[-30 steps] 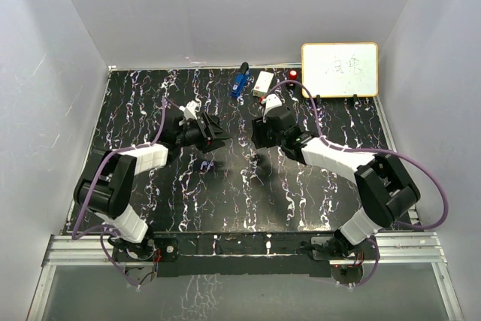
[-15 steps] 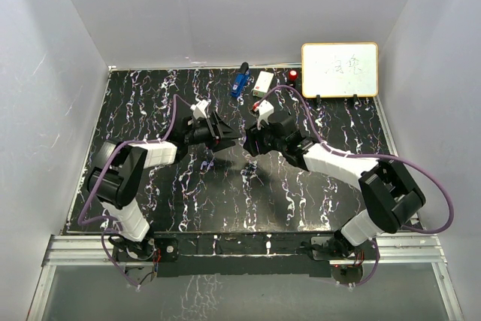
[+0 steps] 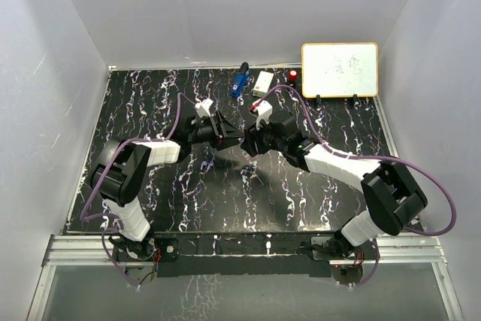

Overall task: Insert the wireless bluetooth earbuds into the charging case
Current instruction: Pick up the charging case at the center of the board.

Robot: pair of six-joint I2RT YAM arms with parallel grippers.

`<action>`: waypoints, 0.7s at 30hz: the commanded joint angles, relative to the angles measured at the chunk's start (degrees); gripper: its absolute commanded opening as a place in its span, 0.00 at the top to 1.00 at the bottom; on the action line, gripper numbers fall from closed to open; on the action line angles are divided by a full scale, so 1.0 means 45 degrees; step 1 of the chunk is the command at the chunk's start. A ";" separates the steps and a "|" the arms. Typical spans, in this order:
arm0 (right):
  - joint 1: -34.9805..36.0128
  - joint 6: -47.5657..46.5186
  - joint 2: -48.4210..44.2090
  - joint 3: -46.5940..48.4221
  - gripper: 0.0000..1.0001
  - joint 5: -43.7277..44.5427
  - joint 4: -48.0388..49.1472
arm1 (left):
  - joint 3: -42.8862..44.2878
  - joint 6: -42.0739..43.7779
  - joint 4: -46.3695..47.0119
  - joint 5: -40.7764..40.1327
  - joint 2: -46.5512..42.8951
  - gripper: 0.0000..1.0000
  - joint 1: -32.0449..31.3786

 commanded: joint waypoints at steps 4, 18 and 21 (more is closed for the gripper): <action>0.0094 -0.0299 -0.0077 0.0265 0.82 -0.0177 0.0814 | 0.0472 -0.0068 0.0365 0.0399 0.0048 0.45 -0.0223; 0.0086 -0.0089 0.0194 0.0345 0.82 -0.0204 0.0873 | 0.0298 -0.0079 0.0700 0.0438 -0.0240 0.58 -0.0523; 0.0104 -0.0019 0.0248 0.0365 0.82 -0.0189 0.0916 | 0.0258 -0.0110 0.0811 0.0485 -0.0260 0.61 -0.0581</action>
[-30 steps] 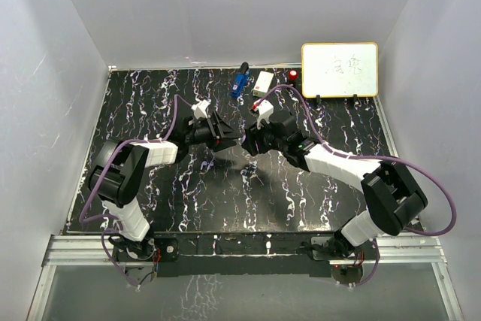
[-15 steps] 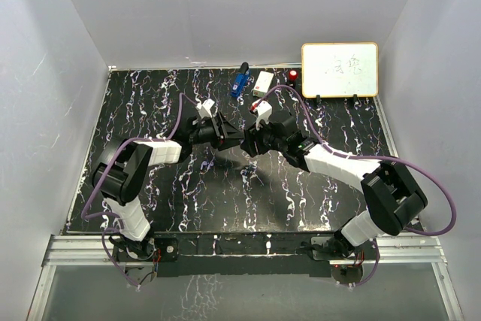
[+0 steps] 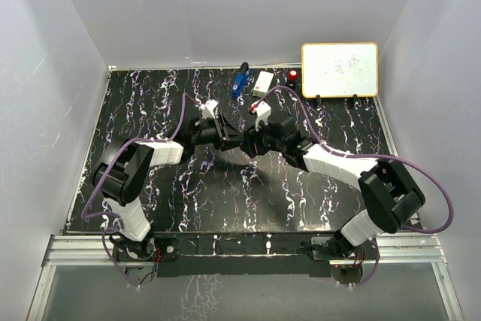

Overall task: Insert the wireless bluetooth earbuds into the charging case
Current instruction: Pick up the charging case at the center of the board.

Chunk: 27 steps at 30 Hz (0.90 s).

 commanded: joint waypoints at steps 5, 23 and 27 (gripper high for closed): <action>0.0083 0.0058 0.0129 0.0431 0.82 -0.0064 0.0939 | 0.0078 -0.0111 0.0778 0.0416 -0.0532 0.67 -0.0213; 0.0086 0.0671 -0.0211 0.0443 0.28 0.0397 0.1141 | 0.0088 -0.0143 0.0684 0.0119 -0.0664 1.00 -0.0218; 0.0016 0.1114 -0.1042 0.0064 0.15 0.0645 0.1272 | 0.0267 -0.0110 0.0668 -0.0070 -0.0562 1.00 -0.0199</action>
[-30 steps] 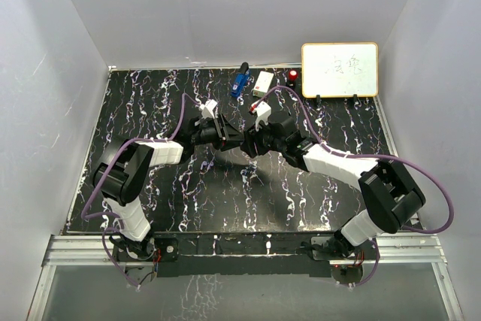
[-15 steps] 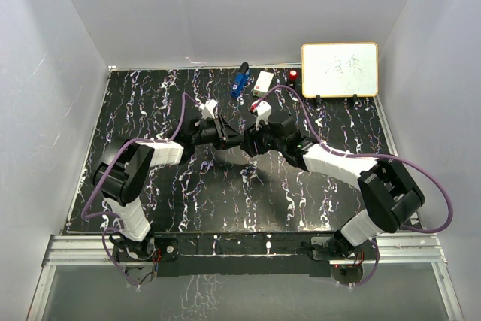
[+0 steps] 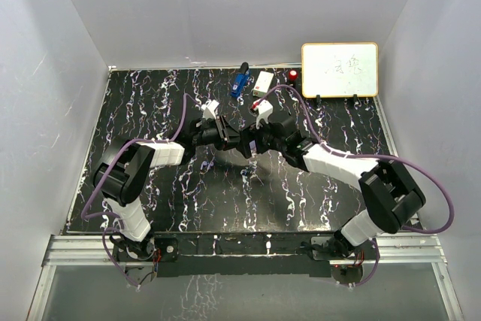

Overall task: Insert the wireless bluetooth earbuds into the charging case
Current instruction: Pick up the charging case at the center of the board, then open the charging case.

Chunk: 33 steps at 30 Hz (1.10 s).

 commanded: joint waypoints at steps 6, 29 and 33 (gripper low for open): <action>-0.1174 0.1993 -0.2301 -0.0668 0.12 -0.0493 0.1030 | 0.0381 -0.0355 0.0946 -0.0186 -0.0513 1.00 0.0109; -0.3868 0.8665 -0.0938 -0.2410 0.34 -0.5895 0.6256 | -0.0853 -0.3704 0.7538 -0.0927 0.0576 1.00 0.0201; -0.3949 0.9185 -0.0645 -0.2470 0.39 -0.6131 0.6787 | -0.0927 -0.3659 0.7396 -0.0897 0.0475 1.00 0.0205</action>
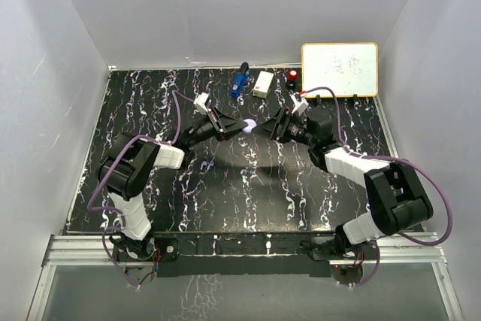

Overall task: Insert the wireless bluetooth earbuds into the charging case
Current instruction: Open the charging case.

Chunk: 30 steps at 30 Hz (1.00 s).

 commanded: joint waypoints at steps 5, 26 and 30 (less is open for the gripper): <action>-0.0217 0.1516 0.0627 -0.0255 0.45 -0.0736 0.2475 | -0.0226 -0.0025 0.0615 0.0094 -0.0420 1.00 0.0026; -0.0248 0.2381 0.1539 -0.0402 0.57 -0.0756 0.3970 | -0.0468 -0.0319 0.1145 0.0162 -0.0479 1.00 -0.0183; -0.0262 0.2538 0.1760 -0.0425 0.60 -0.0866 0.4269 | -0.0500 -0.0396 0.1273 0.0156 -0.0427 1.00 -0.0237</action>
